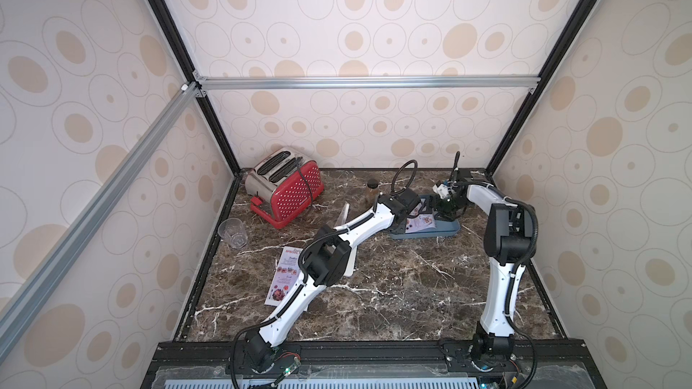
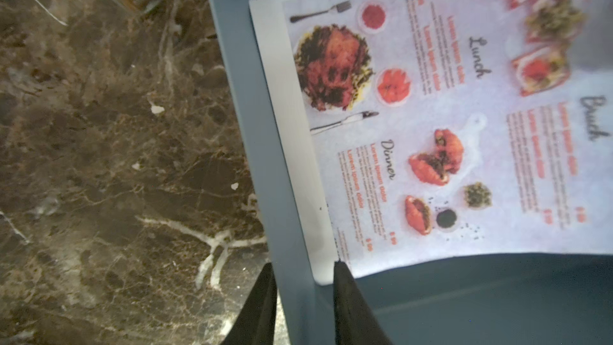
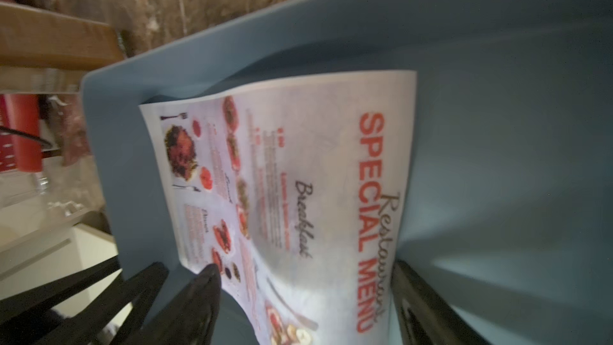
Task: Replace the menus in the menu holders
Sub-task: Pick up the menu from the storage box.
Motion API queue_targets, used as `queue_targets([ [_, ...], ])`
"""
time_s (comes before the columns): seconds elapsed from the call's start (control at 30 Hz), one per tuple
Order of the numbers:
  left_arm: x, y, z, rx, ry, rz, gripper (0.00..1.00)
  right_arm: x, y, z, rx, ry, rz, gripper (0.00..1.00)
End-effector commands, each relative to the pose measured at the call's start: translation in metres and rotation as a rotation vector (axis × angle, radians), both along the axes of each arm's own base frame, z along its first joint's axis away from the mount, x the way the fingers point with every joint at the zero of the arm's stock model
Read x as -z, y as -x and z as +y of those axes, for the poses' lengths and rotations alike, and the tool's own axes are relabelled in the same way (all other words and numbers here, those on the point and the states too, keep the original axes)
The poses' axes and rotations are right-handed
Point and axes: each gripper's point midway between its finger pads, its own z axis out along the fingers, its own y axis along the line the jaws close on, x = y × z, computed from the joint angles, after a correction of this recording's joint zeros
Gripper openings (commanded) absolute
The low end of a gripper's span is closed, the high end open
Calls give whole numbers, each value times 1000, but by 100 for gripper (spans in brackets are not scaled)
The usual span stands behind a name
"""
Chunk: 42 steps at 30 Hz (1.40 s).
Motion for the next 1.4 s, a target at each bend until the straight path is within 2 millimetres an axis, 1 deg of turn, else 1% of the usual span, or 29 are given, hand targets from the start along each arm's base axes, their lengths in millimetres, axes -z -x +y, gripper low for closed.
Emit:
queue_targets([
  [0.0,-8,-8,-1,-20,19,-22,29,-2,20,21,-40,-178,57,82],
  [0.13,-8,-8,-1,-17,19,-22,28,-13,26,27,-46,-252,32,83],
  [0.27,-9,-7,-1,-15,18,-22,29,-26,26,27,-4,-344,-1,84],
  [0.37,-16,-9,-1,-9,21,-43,32,-29,24,27,13,-366,-12,85],
  [0.47,-35,-14,4,-8,15,-104,41,-25,21,27,26,-377,-2,85],
  [0.57,-58,-17,12,6,-8,-174,46,-21,18,27,40,-386,1,84],
  [0.63,-72,-17,18,22,-33,-219,49,-21,15,28,46,-396,-2,84],
  [0.7,-83,-14,18,63,-56,-262,53,-21,13,28,53,-402,-1,83],
  [0.77,-92,-8,9,136,-68,-305,56,-22,12,28,57,-408,-4,83],
  [0.8,-95,-4,2,189,-80,-331,58,-22,12,29,58,-414,-4,83],
  [0.83,-100,-2,-9,233,-65,-370,60,-21,12,29,59,-415,-2,83],
  [0.93,-97,7,-25,357,-90,-412,62,-20,13,29,63,-421,5,82],
  [1.07,-88,13,-42,525,-124,-431,63,-15,14,30,69,-426,20,82],
  [1.13,-78,16,-50,627,-148,-428,65,-13,14,30,76,-428,27,82],
  [1.23,-69,17,-52,687,-185,-424,66,-10,14,30,83,-432,33,81],
  [1.37,-65,17,-50,723,-238,-428,68,-10,13,29,84,-431,35,81],
])
